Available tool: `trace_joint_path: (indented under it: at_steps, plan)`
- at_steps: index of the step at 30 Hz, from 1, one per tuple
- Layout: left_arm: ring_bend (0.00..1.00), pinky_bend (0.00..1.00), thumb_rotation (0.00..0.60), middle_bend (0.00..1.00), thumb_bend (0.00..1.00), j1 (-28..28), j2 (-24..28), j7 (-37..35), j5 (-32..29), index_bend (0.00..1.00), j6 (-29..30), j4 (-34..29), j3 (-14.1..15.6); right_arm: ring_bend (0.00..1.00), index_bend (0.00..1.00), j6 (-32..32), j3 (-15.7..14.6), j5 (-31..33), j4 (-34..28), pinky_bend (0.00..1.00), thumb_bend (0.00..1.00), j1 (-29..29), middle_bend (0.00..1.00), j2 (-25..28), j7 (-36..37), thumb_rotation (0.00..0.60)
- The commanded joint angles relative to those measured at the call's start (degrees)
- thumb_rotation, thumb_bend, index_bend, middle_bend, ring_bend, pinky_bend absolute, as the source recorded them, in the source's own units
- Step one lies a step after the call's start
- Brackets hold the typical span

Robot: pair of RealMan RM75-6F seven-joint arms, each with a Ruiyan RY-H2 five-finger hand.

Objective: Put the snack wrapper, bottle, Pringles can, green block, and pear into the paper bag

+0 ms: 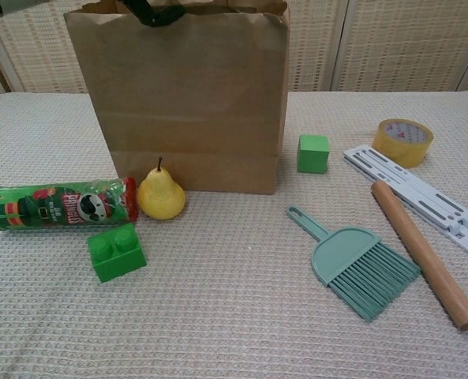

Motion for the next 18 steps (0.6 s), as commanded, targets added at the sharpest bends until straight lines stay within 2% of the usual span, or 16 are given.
trace_joint_path:
  at_steps: [1,8,12,18]
  plan:
    - [0.07,0.23,0.6,0.07,0.49,4.1,3.4,0.2,-0.1,0.15,5.3,-4.3,-0.4,0.0,0.0,0.0,0.0,-0.1,0.0,0.0,0.11,0.0,0.0,0.0,0.0,0.6]
    - [0.08,0.24,0.6,0.1,0.49,15.0,13.3,-1.6,-1.5,0.17,13.9,-13.1,2.1,0.0,0.0,0.1,0.0,0.0,-0.1,0.0,0.11,-0.1,0.0,-0.1,0.2,0.6]
    - [0.09,0.25,0.6,0.1,0.48,21.9,17.3,-3.8,-2.8,0.17,16.4,-17.0,6.1,0.0,0.0,0.1,0.0,0.0,-0.1,0.0,0.11,0.0,0.0,-0.2,0.2,0.6]
    - [0.05,0.22,0.6,0.03,0.36,28.0,16.8,-5.0,-2.5,0.07,15.3,-17.9,12.8,0.0,0.0,-0.1,0.0,0.2,-0.2,0.0,0.11,0.0,0.0,-0.5,-0.3,0.6]
